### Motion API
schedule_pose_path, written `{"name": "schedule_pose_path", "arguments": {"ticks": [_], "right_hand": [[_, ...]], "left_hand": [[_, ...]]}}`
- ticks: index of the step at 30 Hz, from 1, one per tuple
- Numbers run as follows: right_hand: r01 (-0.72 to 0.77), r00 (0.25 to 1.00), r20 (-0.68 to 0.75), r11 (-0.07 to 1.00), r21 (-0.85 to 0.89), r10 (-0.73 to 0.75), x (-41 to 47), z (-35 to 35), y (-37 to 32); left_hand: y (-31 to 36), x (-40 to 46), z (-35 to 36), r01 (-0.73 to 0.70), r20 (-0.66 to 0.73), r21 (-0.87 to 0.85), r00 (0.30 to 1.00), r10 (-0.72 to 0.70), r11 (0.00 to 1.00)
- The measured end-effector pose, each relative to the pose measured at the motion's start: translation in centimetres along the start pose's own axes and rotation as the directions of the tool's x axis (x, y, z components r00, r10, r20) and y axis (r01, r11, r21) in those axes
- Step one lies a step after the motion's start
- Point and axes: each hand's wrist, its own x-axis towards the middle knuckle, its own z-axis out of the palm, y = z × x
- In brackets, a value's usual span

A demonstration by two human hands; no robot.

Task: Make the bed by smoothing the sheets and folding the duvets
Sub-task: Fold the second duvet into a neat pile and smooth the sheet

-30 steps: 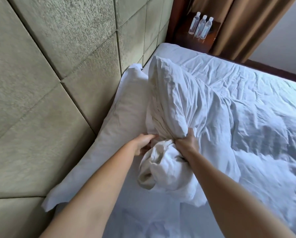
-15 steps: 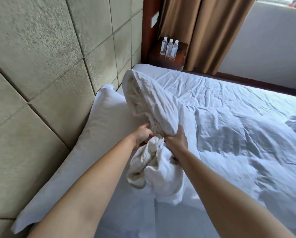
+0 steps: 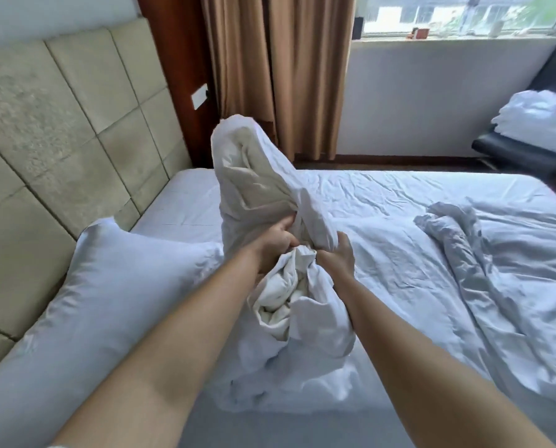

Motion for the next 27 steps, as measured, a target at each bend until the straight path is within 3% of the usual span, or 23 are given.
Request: {"name": "schedule_pose_path", "arguments": {"ticks": [7,10,13,19,27], "right_hand": [[-0.284,0.958,0.053,0.958,0.032,0.282,5.0,-13.2,11.6],[-0.449,0.891,0.128,0.887,0.112,0.435,6.4,-14.8,18.7],[-0.532,0.844,0.162,0.837,0.125,0.512,6.1,-15.3,22.2],[-0.581,0.799,0.282,0.803,0.135,0.531,6.8,-14.4,21.3],[-0.532,0.819,0.218,0.845,-0.059,0.53,6.1,-13.6,19.2]], "left_hand": [[-3.8,5.2,16.6,0.157,0.181,0.109,0.968,-0.175,0.982],[-8.7,7.2,19.6,0.307,0.212,0.123,0.921,-0.327,0.944],[-11.9,7.7,20.2,0.436,0.155,0.055,0.885,-0.439,0.898],[-14.4,7.8,19.2,0.431,0.133,-0.116,0.9,-0.416,0.895],[-15.4,4.7,19.4,0.237,0.131,0.1,0.96,-0.249,0.966]]}}
